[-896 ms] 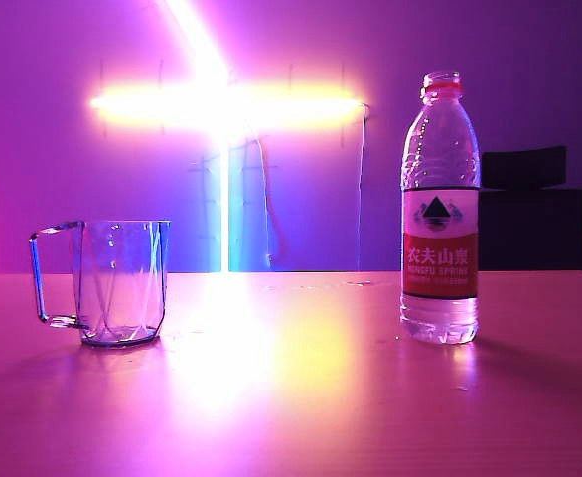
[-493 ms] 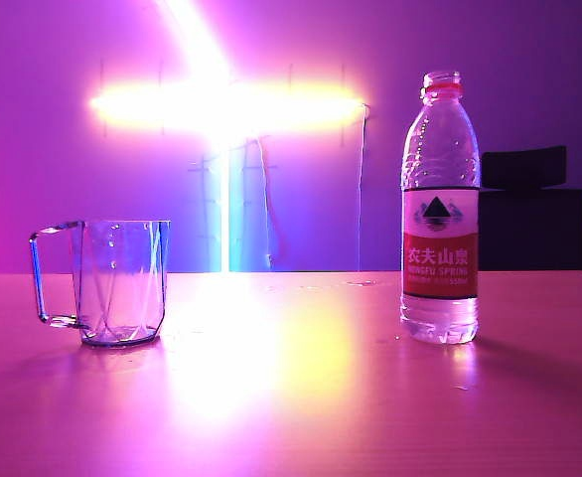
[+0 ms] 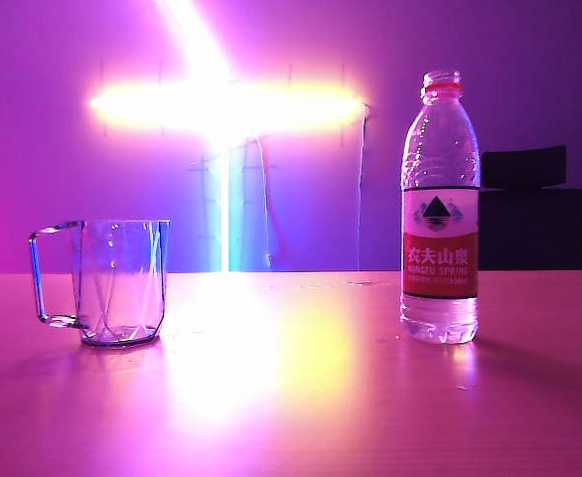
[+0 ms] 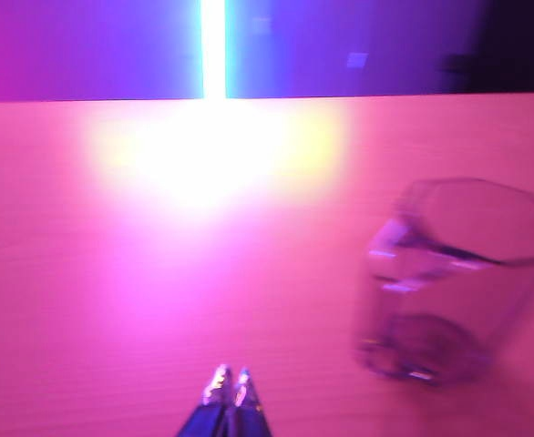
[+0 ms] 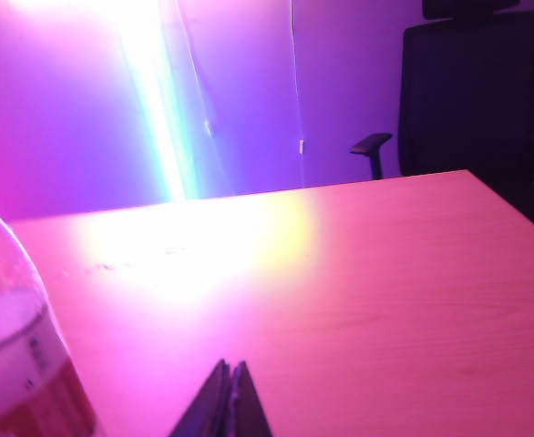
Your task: Pick up the mineral water bottle on the table and pour water into the mug until it's half full.
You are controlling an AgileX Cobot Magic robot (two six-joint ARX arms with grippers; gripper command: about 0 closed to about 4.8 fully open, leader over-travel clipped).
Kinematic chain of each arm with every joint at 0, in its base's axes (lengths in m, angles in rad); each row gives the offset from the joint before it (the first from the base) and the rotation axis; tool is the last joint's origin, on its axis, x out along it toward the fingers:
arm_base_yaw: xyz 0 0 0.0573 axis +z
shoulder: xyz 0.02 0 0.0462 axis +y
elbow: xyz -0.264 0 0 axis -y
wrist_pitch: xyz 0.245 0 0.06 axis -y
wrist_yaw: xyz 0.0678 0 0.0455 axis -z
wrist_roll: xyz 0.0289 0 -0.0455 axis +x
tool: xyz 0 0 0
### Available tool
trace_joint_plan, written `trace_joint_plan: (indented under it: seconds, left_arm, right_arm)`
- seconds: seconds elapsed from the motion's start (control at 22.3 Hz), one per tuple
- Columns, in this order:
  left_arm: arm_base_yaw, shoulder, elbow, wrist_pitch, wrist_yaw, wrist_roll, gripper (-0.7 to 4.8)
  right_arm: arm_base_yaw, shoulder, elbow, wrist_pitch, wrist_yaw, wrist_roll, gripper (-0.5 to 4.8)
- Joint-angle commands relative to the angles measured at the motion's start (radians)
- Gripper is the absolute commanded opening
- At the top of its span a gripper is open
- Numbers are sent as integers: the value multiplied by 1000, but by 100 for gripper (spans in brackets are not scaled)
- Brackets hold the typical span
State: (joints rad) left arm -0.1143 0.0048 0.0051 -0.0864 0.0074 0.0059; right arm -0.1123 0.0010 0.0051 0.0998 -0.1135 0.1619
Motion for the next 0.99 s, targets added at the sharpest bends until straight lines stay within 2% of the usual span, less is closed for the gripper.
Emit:
trace_joint_plan:
  seconds: [0.04, 0.09, 0.13, 0.27, 0.4, 0.49, 0.58, 0.63, 0.67, 0.76, 0.85, 0.99]
  left_arm:
    - [-198, 37, 4, 13, -11, -3, -2]
    - [-245, 47, 4, 13, -11, -3, -2]
    - [-336, 68, 4, 14, -10, -3, -2]
    - [-454, 108, 4, 13, -3, -3, -2]
    - [-527, 138, 4, 13, -3, -3, -2]
    - [-559, 144, 4, 12, -3, -3, -2]
    - [-584, 142, 4, 13, -3, -3, -2]
    - [-584, 142, 4, 13, -4, -3, -2]
    - [-584, 142, 4, 13, -4, -3, -2]
    - [-584, 142, 4, 14, -4, -3, -2]
    - [-584, 142, 4, 13, -4, -3, -2]
    - [-584, 142, 4, 13, -4, -3, -2]
  right_arm:
    - [0, -1, -3, 81, -55, 126, 0]
    - [0, -1, -1, 86, -76, 131, 2]
    - [1, 1, 5, 92, -113, 134, 4]
    - [2, 4, 34, 86, -161, 134, 30]
    - [2, 16, 84, 61, -180, 133, 82]
    - [2, 44, 120, 52, -186, 129, 148]
    - [2, 140, 163, 55, -253, 109, 344]
    - [3, 180, 168, 59, -289, 91, 426]
    - [17, 252, 169, 74, -340, 62, 479]
    - [75, 391, 169, 120, -387, 18, 479]
    - [166, 525, 169, 196, -351, -30, 479]
    - [325, 758, 170, 403, -216, -109, 479]
